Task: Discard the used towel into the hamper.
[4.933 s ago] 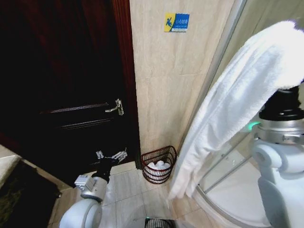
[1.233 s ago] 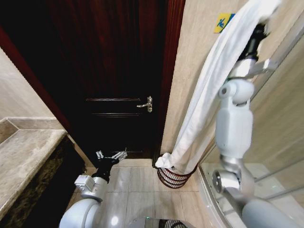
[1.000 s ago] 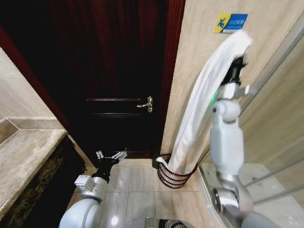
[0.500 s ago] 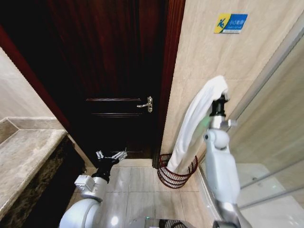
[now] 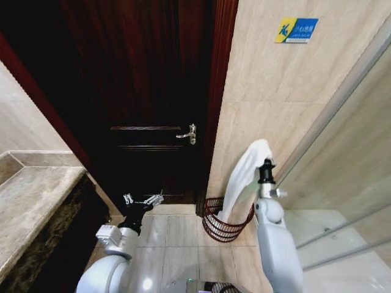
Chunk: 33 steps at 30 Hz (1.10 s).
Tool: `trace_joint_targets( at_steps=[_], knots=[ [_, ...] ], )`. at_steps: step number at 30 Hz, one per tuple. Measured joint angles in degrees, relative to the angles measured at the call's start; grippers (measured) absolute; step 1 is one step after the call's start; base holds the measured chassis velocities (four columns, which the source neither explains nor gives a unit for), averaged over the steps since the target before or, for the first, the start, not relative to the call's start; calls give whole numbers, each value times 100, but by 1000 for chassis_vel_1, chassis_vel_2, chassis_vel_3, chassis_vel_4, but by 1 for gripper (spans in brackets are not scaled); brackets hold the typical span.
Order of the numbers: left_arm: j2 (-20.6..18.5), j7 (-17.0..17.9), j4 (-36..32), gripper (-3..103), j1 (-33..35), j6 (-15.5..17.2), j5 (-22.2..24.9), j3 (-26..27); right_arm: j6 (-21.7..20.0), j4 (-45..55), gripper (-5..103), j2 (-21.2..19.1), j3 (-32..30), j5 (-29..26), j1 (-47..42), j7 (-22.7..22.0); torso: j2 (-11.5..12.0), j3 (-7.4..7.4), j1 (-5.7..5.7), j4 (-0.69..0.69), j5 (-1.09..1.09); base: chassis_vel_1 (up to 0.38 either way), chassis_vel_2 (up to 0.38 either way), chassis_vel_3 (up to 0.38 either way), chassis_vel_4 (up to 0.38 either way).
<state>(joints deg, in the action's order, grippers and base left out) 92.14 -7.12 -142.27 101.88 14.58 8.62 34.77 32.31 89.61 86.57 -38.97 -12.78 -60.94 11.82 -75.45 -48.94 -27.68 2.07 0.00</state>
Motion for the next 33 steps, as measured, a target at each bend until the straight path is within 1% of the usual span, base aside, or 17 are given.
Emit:
trace_joint_targets(
  at_steps=[1, 2, 5, 10, 13, 15, 18, 19, 23, 24, 26, 29, 33],
  knots=[
    [0, 0, 0, 100, 0, 0, 0, 0, 120, -158, 7, 35, -14, 71, -40, 50, 0, 0, 0, 0, 0, 0, 0, 0, 0],
    [0, 0, 0, 100, 0, 0, 0, 0, 120, -158, 7, 35, -14, 71, -40, 50, 0, 0, 0, 0, 0, 0, 0, 0, 0],
    [0, 0, 0, 100, 0, 0, 0, 0, 393, -589, 7, 116, -40, 180, -142, 152, 0, 0, 0, 0, 0, 0, 0, 0, 0],
    [0, 0, 0, 100, 0, 0, 0, 0, 537, -921, 7, 140, -56, 205, -162, 223, 0, 0, 0, 0, 0, 0, 0, 0, 0],
    [0, 0, 0, 100, 0, 0, 0, 0, 727, -1424, 7, 144, -90, 221, -143, 322, 0, 0, -1, 0, 0, 0, 0, 0, 0],
    [0, 0, 0, 100, 0, 0, 0, 0, 760, -1517, 7, 144, -94, 221, -135, 339, 0, 0, 0, 0, 1, 0, 0, 0, 0],
    [0, 0, 0, 100, 0, 0, 0, 0, 1040, -2205, 7, 133, -142, 220, -19, 468, 0, 0, 0, 0, 0, 0, 0, 0, 0],
    [0, 0, 0, 100, 0, 0, 0, 0, 1040, -2205, 7, 133, -142, 220, -19, 468, 0, 0, 0, 0, 0, 0, 0, 0, 0],
    [0, 0, 0, 100, 0, 0, 0, 0, 1378, -3080, 7, 97, -184, 219, 156, 560, 0, 0, -1, 0, 0, 0, 0, 0, 0],
    [0, 0, 0, 100, 0, 0, 0, 0, 1378, -3080, 7, 97, -184, 219, 156, 560, 0, 0, -1, 0, 0, 0, 0, 0, 0],
    [0, 0, 0, 100, 0, 0, 0, 0, 1482, -3600, 7, 68, -193, 217, 261, 573, 1, 0, -1, 0, 1, 0, 0, 0, 0],
    [0, 0, 0, 100, 0, 0, 0, 0, 1482, -3820, 7, 53, -177, 185, 274, 575, 1, -1, -1, -1, 1, 0, 0, 0, 0],
    [0, 0, 0, 100, 0, 0, 0, 0, 1364, -3947, 7, 52, -162, 153, 262, 630, 1, 0, -1, 1, 1, 0, 0, 0, 0]
  ],
)
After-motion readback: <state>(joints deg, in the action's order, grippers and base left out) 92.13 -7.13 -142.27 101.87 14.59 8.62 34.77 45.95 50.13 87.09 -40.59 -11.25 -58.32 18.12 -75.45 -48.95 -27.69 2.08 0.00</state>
